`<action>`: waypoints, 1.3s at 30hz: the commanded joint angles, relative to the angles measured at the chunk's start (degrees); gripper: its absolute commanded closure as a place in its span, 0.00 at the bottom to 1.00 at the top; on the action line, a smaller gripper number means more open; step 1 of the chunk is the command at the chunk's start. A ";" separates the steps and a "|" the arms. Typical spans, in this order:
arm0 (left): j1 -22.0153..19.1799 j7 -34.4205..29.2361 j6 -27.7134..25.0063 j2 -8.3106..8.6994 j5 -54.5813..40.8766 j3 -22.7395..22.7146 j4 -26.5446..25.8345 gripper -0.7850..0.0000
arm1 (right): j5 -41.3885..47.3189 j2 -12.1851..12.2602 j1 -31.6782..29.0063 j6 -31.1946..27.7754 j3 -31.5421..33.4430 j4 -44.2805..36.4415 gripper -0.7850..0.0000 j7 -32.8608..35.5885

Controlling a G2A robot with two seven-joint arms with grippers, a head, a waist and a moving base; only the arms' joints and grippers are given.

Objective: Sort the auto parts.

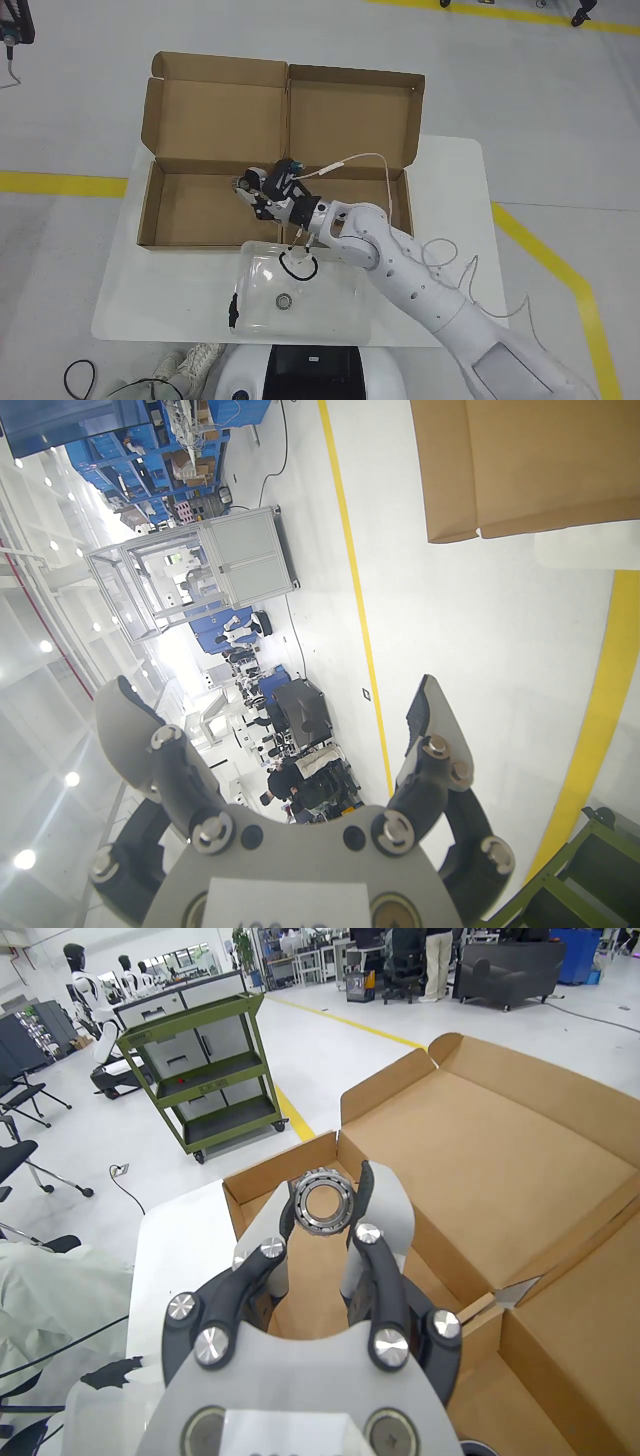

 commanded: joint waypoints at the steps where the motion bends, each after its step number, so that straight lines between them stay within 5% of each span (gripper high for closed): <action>1: 0.00 0.00 0.00 0.00 0.00 0.00 0.00 0.00 | -0.54 -0.65 1.03 1.13 -0.92 1.60 1.00 1.40; 17: 0.00 0.00 0.00 0.00 0.00 0.00 0.00 0.00 | -2.02 -7.02 8.90 2.23 -9.28 13.13 1.00 16.67; 30: 0.00 0.00 0.00 0.00 0.00 0.00 0.00 0.00 | -3.42 -12.06 12.14 4.43 -12.76 20.42 1.00 20.74; 34: 0.00 0.00 0.00 0.00 0.00 0.00 0.00 0.00 | -4.54 -13.10 12.61 5.74 -13.06 22.24 0.80 21.10; 39: 0.00 0.00 0.00 0.00 0.00 0.00 0.00 0.00 | -5.27 -14.09 12.79 6.39 -12.97 23.66 0.80 21.04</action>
